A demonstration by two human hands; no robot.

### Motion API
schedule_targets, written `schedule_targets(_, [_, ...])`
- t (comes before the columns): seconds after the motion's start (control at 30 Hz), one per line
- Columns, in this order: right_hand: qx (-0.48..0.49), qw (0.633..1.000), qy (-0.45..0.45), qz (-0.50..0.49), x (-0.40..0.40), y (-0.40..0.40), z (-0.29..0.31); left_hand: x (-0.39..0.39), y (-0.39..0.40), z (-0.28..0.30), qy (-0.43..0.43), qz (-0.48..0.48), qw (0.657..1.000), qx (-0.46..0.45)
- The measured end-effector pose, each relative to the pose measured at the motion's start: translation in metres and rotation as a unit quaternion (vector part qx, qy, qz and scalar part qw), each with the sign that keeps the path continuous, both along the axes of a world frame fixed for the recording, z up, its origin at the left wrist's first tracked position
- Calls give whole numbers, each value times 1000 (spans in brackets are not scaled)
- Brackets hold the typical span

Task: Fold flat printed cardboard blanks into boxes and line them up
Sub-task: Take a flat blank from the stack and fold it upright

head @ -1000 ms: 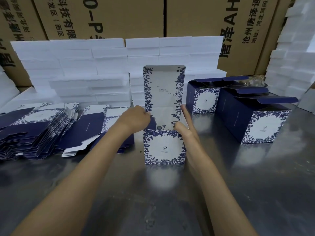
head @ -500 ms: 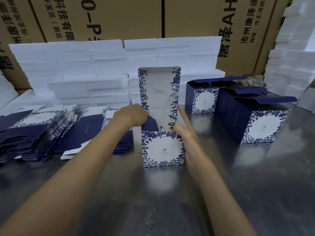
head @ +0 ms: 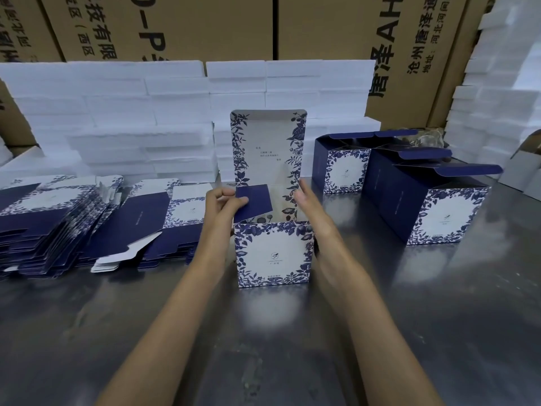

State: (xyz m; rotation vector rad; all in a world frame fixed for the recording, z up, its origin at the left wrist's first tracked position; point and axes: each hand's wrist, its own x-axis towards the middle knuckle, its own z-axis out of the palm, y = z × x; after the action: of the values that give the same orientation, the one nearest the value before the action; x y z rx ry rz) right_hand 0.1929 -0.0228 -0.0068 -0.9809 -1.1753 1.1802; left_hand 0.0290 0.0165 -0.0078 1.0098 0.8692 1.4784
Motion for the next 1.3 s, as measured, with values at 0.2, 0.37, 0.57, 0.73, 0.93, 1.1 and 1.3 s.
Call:
schedule_targets(0.2, [-10, 998, 66, 4, 2, 4, 7, -1, 0, -15, -13, -14, 1000, 21])
schedule_targets(0.37, [-16, 997, 37, -63, 2, -5, 4, -9, -8, -12, 1, 3, 999, 33])
schedule_targets(0.57, [0, 987, -96, -125, 17, -7, 10, -12, -13, -13, 9, -10, 999, 29])
schedule_targets(0.73, [-8, 993, -95, -65, 20, -8, 12, -11, -14, -9, 4, -8, 1000, 26])
schedule_targets(0.93, [-21, 994, -63, -91, 18, -2, 8, -10, -16, -9, 11, -17, 999, 26])
schedule_targets(1.1, [-27, 994, -35, -103, 17, -2, 5, -12, -16, -11, 27, -32, 999, 23])
schedule_targets(1.3, [-27, 993, -21, -112, 20, 5, -1, -12, -18, -9, 33, -47, 998, 22])
